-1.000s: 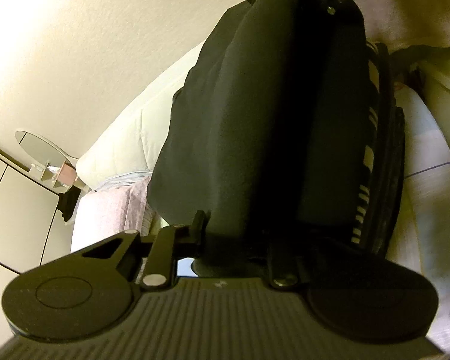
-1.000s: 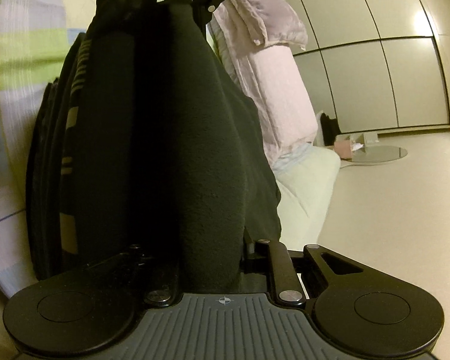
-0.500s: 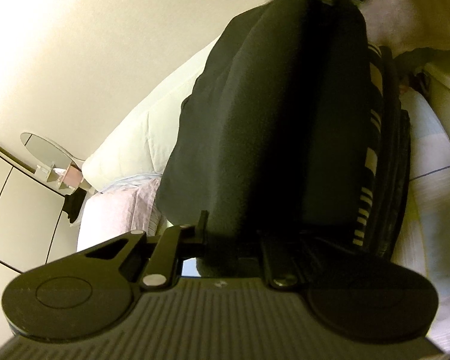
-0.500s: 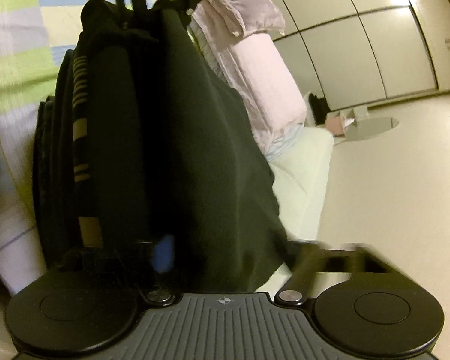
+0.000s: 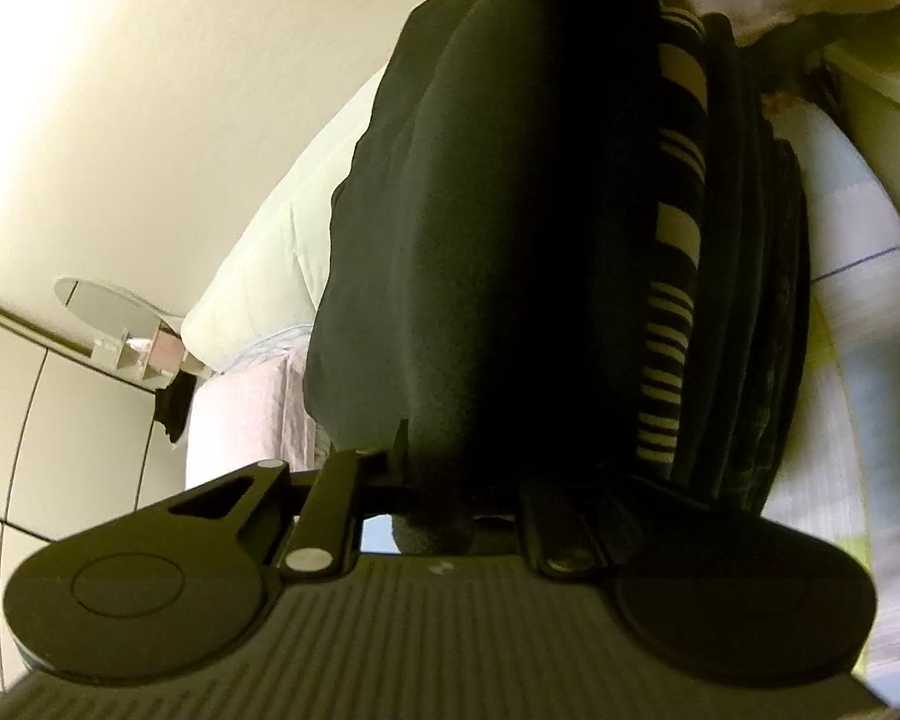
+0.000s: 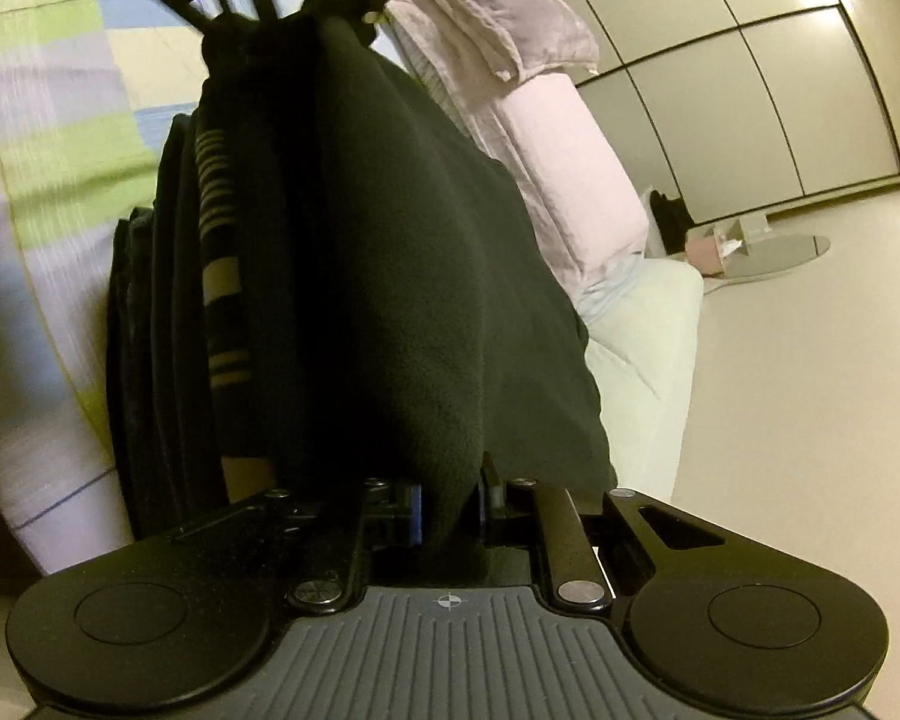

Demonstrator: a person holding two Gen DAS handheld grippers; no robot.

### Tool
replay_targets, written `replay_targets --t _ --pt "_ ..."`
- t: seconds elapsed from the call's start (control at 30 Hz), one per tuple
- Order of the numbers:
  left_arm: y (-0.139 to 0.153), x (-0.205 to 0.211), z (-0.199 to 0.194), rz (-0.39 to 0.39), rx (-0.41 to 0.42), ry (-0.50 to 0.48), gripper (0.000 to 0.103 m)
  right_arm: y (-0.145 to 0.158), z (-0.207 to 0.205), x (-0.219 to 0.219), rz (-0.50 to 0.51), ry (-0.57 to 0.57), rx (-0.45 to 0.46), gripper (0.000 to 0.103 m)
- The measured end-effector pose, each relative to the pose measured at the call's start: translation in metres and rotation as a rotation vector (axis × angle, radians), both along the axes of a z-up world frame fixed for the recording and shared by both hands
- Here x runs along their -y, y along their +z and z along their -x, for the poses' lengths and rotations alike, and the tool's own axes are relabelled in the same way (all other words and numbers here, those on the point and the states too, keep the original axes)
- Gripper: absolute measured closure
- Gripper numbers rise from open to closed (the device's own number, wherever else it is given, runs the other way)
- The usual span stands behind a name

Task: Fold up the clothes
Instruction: 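Lower the folded shirt onto the clothes stack with both grippers, then open both grippers and release the shirt on top of the stack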

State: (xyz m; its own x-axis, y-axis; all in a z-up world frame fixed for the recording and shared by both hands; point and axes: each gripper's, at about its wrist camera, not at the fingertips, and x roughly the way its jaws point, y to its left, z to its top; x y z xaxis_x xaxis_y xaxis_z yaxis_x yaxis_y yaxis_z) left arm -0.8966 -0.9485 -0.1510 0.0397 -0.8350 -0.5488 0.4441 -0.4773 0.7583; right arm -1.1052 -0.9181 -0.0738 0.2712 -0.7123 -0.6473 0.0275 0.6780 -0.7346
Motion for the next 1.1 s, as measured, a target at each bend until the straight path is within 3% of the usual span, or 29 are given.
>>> replay_targets --t 0.17,0.37,0.6,0.73,0.87,0.97,1.03,1.1 --pt "0.009 -0.009 -0.006 -0.021 -0.059 0.02 0.085 -0.001 -0.006 0.009 -0.008 -0.012 0.01 0.089" --pt "0.049 -0.025 -0.035 -0.069 -0.283 0.087 0.084 -0.004 -0.004 -0.002 -0.01 -0.039 0.021 0.088" --pt "0.093 -0.048 -0.039 -0.023 -0.487 0.135 0.084 -0.016 0.0 -0.014 -0.046 -0.105 0.038 0.088" --pt "0.085 -0.026 -0.029 -0.082 -0.517 0.136 0.084 -0.029 0.0 -0.028 -0.022 -0.094 0.02 0.088" --pt "0.061 -0.015 -0.018 -0.159 -0.504 0.145 0.092 -0.018 -0.001 -0.027 0.015 -0.117 0.026 0.088" --pt "0.055 -0.013 -0.017 -0.174 -0.506 0.157 0.096 -0.002 0.002 -0.031 -0.026 -0.144 0.055 0.086" --pt "0.052 -0.015 -0.016 -0.173 -0.504 0.163 0.096 0.013 0.003 -0.036 -0.073 -0.16 0.104 0.085" --pt "0.054 -0.015 -0.015 -0.167 -0.514 0.17 0.096 0.037 0.005 -0.036 -0.174 -0.18 0.233 0.084"
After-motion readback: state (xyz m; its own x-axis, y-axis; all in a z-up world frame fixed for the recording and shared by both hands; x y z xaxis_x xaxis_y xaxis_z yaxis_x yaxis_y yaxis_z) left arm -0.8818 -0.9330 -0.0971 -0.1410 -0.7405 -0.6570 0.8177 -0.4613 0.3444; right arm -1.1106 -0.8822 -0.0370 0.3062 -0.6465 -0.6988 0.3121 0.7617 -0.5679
